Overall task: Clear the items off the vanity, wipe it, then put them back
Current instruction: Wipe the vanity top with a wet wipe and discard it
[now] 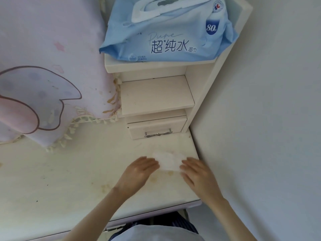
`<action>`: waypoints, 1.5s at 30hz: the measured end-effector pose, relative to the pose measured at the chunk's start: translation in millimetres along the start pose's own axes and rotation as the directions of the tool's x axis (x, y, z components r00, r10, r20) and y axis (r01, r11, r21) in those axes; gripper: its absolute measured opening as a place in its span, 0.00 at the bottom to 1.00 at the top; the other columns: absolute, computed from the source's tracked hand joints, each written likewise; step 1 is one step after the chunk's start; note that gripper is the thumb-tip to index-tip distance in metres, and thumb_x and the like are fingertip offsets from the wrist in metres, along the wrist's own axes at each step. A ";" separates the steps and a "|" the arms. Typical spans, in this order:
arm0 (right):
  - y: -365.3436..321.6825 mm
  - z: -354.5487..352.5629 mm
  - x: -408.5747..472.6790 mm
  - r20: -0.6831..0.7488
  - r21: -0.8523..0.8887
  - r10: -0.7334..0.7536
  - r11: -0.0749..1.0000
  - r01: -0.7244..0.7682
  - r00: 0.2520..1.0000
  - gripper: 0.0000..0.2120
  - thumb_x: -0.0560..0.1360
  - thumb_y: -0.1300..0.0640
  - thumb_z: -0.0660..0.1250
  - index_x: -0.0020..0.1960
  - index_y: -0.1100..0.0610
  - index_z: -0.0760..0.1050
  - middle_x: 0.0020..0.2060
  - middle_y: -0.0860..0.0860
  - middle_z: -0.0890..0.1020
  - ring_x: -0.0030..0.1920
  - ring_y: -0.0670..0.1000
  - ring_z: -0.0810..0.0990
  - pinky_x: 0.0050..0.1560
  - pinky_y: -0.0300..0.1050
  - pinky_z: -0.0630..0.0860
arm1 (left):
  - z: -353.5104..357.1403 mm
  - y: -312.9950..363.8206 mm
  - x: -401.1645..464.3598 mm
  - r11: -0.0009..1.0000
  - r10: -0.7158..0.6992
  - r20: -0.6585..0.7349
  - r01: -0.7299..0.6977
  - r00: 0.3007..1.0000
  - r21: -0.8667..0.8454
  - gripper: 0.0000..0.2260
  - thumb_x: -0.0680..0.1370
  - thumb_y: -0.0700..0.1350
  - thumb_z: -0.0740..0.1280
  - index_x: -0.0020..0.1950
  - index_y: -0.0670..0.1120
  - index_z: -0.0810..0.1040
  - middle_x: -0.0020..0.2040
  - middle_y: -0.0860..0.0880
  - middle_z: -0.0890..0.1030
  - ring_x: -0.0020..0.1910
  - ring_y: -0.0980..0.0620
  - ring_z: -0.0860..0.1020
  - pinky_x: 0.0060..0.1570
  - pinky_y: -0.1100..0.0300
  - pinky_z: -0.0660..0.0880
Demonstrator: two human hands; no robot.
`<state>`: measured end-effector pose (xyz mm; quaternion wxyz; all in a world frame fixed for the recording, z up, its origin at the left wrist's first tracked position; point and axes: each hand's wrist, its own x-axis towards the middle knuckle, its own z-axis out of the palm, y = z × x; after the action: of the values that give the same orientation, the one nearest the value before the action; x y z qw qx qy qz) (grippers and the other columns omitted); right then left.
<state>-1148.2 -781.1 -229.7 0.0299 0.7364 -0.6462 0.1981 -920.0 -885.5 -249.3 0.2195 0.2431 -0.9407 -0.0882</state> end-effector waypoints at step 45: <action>-49.1 106.4 -4.1 0.564 0.150 -0.232 0.973 0.178 0.793 0.24 0.82 0.45 0.38 0.75 0.49 0.53 0.74 0.49 0.59 0.75 0.52 0.50 0.72 0.54 0.48 | 47.3 61.2 -149.0 0.909 -0.372 0.270 0.408 0.888 -0.089 0.20 0.77 0.42 0.56 0.69 0.43 0.69 0.71 0.47 0.65 0.72 0.50 0.60 0.71 0.55 0.54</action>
<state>-1074.3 -801.1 -318.5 -0.1792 0.8277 -0.5317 -0.0103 -850.1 -755.8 -329.7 0.0952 0.3981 -0.8836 -0.2272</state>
